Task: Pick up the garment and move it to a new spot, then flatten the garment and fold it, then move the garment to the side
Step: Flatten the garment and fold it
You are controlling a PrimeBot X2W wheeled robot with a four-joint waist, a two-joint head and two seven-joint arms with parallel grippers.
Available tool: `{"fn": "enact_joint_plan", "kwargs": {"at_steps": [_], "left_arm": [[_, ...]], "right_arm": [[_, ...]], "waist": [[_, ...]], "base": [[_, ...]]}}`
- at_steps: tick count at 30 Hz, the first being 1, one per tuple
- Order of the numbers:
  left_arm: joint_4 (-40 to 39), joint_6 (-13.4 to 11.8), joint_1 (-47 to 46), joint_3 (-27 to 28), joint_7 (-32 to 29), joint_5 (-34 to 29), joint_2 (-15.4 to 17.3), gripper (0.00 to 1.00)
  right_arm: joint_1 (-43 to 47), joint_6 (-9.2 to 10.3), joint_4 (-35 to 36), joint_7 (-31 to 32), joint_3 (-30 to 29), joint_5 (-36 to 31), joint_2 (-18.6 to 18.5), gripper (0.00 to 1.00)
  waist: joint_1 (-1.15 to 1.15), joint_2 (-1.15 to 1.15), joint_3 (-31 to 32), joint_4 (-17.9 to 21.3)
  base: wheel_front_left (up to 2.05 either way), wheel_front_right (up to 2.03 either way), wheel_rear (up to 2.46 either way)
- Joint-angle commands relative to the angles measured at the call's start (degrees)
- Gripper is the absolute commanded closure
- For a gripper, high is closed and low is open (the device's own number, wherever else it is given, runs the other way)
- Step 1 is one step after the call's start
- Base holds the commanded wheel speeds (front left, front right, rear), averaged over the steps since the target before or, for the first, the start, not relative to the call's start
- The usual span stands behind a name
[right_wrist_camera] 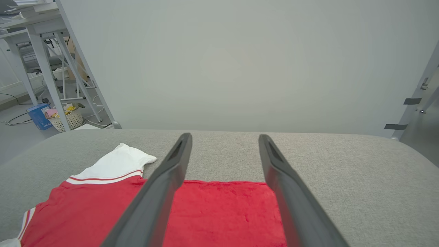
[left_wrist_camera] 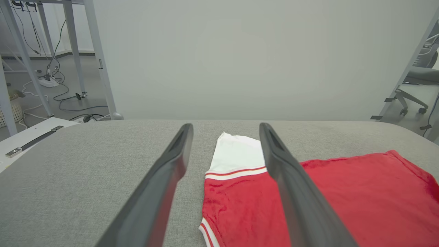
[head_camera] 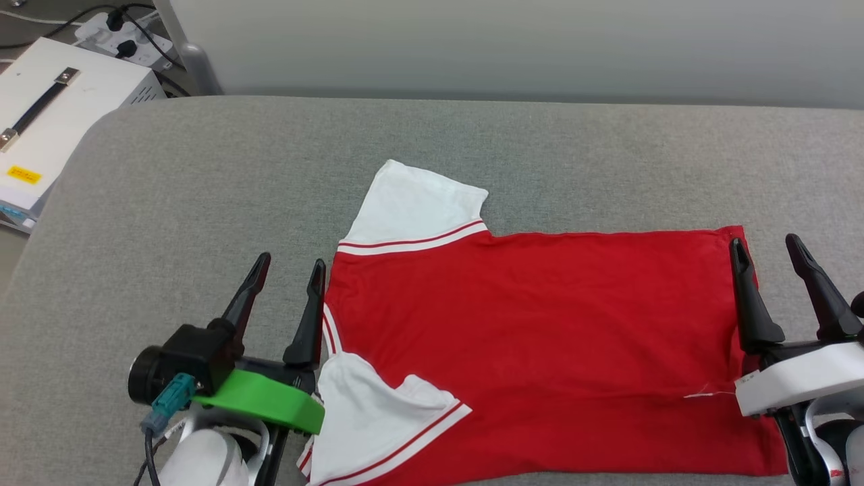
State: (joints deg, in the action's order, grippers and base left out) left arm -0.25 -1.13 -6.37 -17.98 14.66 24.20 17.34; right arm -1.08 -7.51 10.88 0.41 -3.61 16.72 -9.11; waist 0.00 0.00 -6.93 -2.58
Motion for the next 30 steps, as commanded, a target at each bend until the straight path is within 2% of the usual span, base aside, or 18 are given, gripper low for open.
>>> {"fn": "enact_joint_plan", "kwargs": {"at_steps": [1,6,8,10,13,18,23,25,30], "left_arm": [[0.7,1.0,-2.6,0.0,0.2,-0.5,0.5,0.0],[2.3,4.3,-11.1,-1.4,-6.2,-1.1,3.6,0.0],[3.3,5.9,-15.7,-2.2,-10.5,-0.7,5.3,0.0],[5.0,7.0,-20.1,-2.2,-16.0,2.9,5.6,0.0],[7.7,8.1,-27.7,-4.5,-24.7,4.5,9.5,0.0],[12.1,8.6,-38.3,-8.7,-37.1,11.0,13.7,0.0],[17.7,8.6,-46.8,-10.8,-49.4,20.7,16.7,0.0],[19.5,8.6,-49.8,-12.0,-53.2,22.4,18.3,0.0],[23.9,8.6,-55.1,-13.0,-59.6,25.0,19.7,0.0]], "right_arm": [[-1.5,0.02,0.1,-0.2,0.4,0.0,0.3,0.0],[-3.9,0.02,2.1,0.5,1.6,-0.3,0.0,0.0],[-5.1,0.02,3.0,0.8,2.0,-0.6,0.0,0.0],[-6.2,0.02,3.7,0.9,2.4,-0.8,0.1,0.0],[-7.7,0.02,4.5,0.8,3.2,-0.9,0.6,0.0],[-9.4,0.02,4.5,0.0,4.6,-1.0,1.6,0.0],[-11.1,0.02,3.5,-1.6,5.7,-0.4,2.6,0.0],[-11.7,0.02,3.0,-2.2,6.2,-0.1,2.8,0.0],[-12.6,0.02,1.4,-3.5,7.1,0.1,3.1,0.0]], "waist": [[0.0,0.0,-2.1,1.7],[0.0,0.0,-7.1,4.5],[0.0,0.0,-9.3,5.6],[0.0,0.0,-11.2,6.8],[0.0,0.0,-14.3,8.7],[0.0,0.0,-18.2,11.5],[0.0,0.0,-21.3,14.1],[0.0,0.0,-22.4,15.1],[0.0,0.0,-24.3,16.6]], "base": [[0.0,0.0,0.0],[0.0,0.0,0.0],[0.0,0.0,0.0],[0.0,0.0,0.0],[0.0,0.0,0.0],[0.0,0.0,0.0],[0.0,0.0,0.0],[0.0,0.0,0.0],[0.0,0.0,0.0]]}}
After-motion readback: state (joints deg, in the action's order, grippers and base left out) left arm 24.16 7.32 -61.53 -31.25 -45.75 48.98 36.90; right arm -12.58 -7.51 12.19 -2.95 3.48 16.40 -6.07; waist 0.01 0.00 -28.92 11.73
